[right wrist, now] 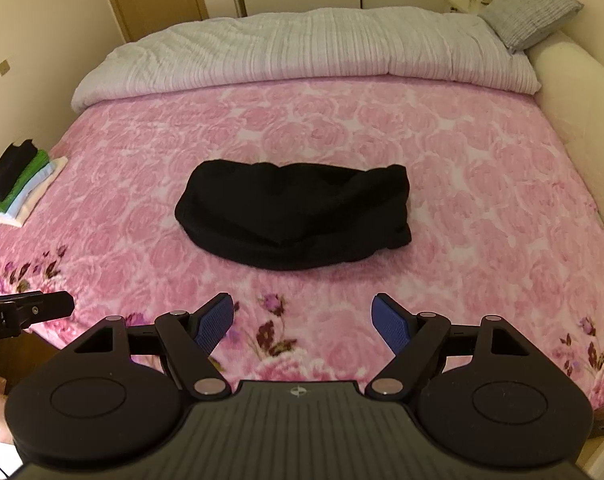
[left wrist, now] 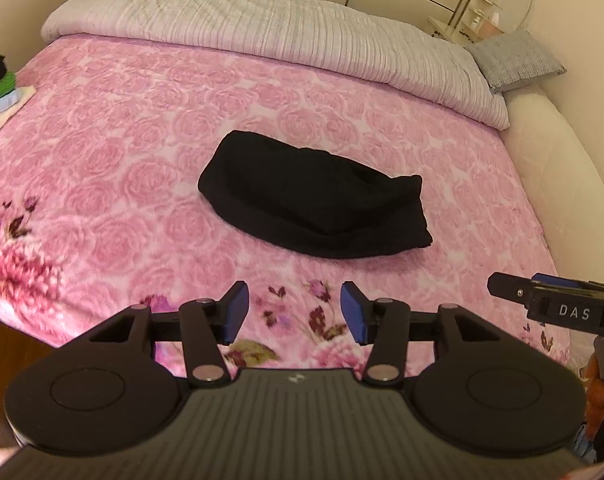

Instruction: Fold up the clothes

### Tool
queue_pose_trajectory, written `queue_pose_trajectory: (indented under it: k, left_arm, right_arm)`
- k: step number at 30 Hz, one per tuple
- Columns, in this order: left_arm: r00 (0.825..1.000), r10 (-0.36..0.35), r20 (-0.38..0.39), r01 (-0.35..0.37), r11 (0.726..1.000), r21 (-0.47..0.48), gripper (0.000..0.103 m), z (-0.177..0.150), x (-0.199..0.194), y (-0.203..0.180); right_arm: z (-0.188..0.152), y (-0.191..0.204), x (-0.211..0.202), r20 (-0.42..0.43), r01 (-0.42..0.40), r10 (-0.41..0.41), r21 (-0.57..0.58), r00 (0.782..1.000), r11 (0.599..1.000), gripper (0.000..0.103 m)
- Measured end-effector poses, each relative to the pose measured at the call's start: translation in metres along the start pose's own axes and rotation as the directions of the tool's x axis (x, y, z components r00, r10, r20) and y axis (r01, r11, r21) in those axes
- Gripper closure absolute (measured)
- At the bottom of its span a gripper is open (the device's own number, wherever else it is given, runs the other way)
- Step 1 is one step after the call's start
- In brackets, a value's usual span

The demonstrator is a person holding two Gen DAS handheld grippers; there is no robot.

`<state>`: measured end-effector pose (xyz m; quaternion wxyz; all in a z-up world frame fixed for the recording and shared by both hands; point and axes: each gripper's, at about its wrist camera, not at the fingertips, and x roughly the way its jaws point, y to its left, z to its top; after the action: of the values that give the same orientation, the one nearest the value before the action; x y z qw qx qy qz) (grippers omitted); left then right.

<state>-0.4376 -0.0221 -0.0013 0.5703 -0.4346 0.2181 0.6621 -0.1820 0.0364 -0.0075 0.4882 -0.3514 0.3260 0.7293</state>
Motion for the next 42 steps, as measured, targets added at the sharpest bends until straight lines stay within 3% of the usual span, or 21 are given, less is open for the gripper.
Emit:
queue_pose_trajectory:
  k: [12,18,22,28,32,35,39,42]
  left_arm:
    - [0.995,-0.058,-0.083,0.068,0.991,0.118,0.056,0.095,0.061,0.063]
    - [0.984,-0.100,-0.145,0.121,0.981,0.149,0.056,0.117,0.093,0.093]
    - [0.974,-0.105,-0.199,0.133,0.983,0.129,0.056,0.114,0.125,0.127]
    - [0.950,-0.083,-0.302,0.104,0.993,0.052,0.056,0.090,0.175,0.187]
    - [0.937,-0.058,-0.346,0.065,0.998,0.008,0.056,0.071,0.205,0.219]
    - [0.933,-0.043,-0.357,0.037,0.999,-0.025,0.056,0.061,0.229,0.236]
    - [0.933,-0.040,-0.357,0.014,0.997,-0.074,0.056,0.052,0.259,0.251]
    - [0.935,-0.041,-0.351,0.008,0.995,-0.096,0.056,0.047,0.275,0.255]
  right_arm:
    - [0.054,0.044,0.062,-0.057,0.096,-0.089,0.138,0.994,0.986,0.024]
    - [0.060,0.063,0.089,-0.104,0.159,-0.140,0.196,0.985,0.968,0.024]
    - [0.051,0.080,0.117,-0.140,0.188,-0.164,0.187,0.976,0.964,0.024]
    - [0.023,0.115,0.186,-0.219,0.195,-0.188,0.012,0.957,0.981,0.034]
    - [0.007,0.138,0.236,-0.210,0.143,-0.170,-0.140,0.963,0.980,0.053]
    - [0.002,0.156,0.278,-0.182,0.092,-0.145,-0.271,0.972,0.958,0.058]
    - [-0.007,0.179,0.330,-0.108,0.089,-0.158,-0.476,0.982,0.875,0.058]
    - [-0.019,0.193,0.368,-0.047,0.129,-0.208,-0.648,0.977,0.751,0.057]
